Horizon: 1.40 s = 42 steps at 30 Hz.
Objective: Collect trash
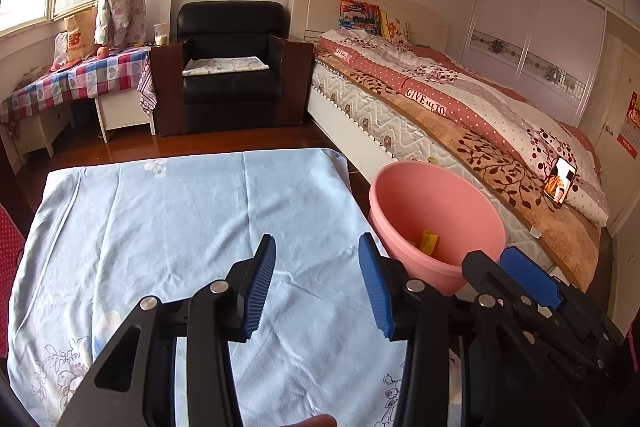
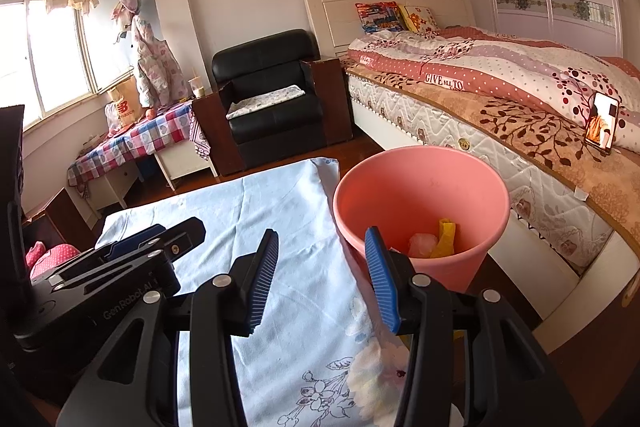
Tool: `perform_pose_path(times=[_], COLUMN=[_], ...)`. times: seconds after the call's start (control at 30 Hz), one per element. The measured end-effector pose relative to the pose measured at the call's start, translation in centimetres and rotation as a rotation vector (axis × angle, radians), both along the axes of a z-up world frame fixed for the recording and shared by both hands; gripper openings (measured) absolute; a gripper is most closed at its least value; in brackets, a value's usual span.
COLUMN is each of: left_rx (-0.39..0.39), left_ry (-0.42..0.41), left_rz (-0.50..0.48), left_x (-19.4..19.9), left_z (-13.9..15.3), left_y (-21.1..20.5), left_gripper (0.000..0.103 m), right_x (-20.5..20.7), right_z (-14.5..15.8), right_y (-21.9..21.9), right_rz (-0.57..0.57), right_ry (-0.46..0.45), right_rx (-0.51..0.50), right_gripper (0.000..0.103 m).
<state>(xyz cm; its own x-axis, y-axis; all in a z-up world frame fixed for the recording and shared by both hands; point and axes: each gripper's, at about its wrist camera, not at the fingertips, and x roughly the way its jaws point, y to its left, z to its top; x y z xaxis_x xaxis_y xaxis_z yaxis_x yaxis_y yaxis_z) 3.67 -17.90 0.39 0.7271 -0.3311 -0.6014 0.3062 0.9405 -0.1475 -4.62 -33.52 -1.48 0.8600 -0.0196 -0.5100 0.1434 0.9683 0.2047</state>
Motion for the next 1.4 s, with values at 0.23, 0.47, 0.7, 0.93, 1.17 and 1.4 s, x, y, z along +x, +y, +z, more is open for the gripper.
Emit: perform_pose_path(times=[0.23, 0.47, 0.7, 0.93, 1.17, 1.4], left_rx=[0.001, 0.002, 0.004, 0.005, 0.010, 0.012], left_ry=[-0.003, 0.002, 0.010, 0.010, 0.015, 0.016], left_rz=[-0.001, 0.004, 0.025, 0.027, 0.034, 0.038], left_x=[-0.2, -0.2, 0.2, 0.1, 0.3, 0.3], left_z=[0.0, -0.1, -0.2, -0.3, -0.5, -0.5], left_y=[0.0, 0.0, 0.8, 0.8, 0.9, 1.2], left_gripper=[0.042, 0.042, 0.041, 0.041, 0.041, 0.041], right_x=[0.0, 0.0, 0.0, 0.0, 0.2, 0.2], right_z=[-0.2, -0.4, -0.5, -0.5, -0.3, -0.3], right_y=[0.3, 0.4, 0.3, 0.1, 0.4, 0.4], right_rz=[0.001, -0.004, -0.008, -0.008, -0.002, -0.002], right_ry=[0.002, 0.006, 0.003, 0.006, 0.010, 0.011], right_rx=[-0.002, -0.002, -0.001, 0.000, -0.001, 0.001], right_gripper=[0.046, 0.046, 0.046, 0.046, 0.046, 0.046])
